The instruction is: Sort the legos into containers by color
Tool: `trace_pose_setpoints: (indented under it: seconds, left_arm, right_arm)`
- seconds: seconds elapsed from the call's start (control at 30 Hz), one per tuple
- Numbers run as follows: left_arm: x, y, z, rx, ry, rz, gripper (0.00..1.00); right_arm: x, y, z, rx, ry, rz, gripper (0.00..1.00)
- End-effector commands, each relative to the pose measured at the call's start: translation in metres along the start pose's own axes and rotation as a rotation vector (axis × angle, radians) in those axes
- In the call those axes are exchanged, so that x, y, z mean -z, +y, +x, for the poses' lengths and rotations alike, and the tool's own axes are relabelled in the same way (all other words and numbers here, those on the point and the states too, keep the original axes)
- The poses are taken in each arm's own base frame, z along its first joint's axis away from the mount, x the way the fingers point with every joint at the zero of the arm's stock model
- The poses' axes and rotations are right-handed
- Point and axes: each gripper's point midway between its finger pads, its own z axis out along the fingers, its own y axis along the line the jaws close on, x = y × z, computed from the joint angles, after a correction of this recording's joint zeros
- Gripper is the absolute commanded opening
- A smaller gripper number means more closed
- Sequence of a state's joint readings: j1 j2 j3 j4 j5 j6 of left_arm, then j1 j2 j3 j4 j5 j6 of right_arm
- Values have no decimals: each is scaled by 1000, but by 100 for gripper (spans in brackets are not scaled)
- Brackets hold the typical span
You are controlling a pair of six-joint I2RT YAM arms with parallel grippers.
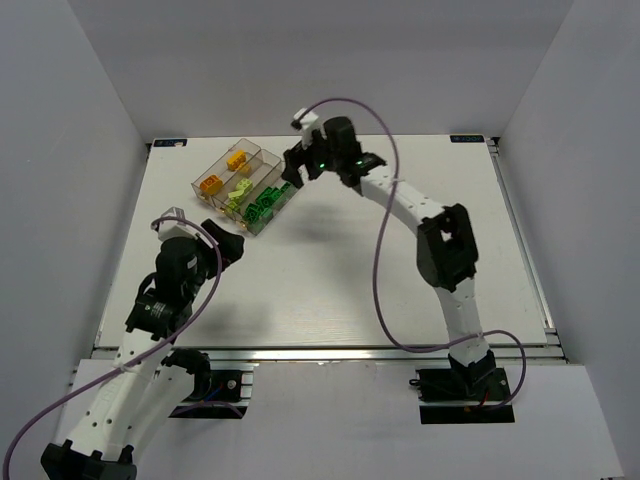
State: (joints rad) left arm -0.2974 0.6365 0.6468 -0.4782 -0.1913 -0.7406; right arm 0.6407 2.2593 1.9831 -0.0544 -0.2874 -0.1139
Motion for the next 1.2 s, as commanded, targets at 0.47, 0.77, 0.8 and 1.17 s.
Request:
trace_pose_setpoints:
  seconds: [0.47,0.77,0.8,1.17]
  left_arm:
    - [-3,-114,-40,-60,59,387,98]
    - [-9,-121,-38,-51,79,407,98]
    - [-9,-120,-36,-53,84,404,98]
    - [-1,-114,-33,-46,79,409,98]
  right_arm:
    - [313,-101,-9,-212,62,427,90]
    - [362,-89,47,-276,99,657,90]
    - [366,-87,48,-280,101,663,90]
    - [375,-77,42,-222,73,647,89]
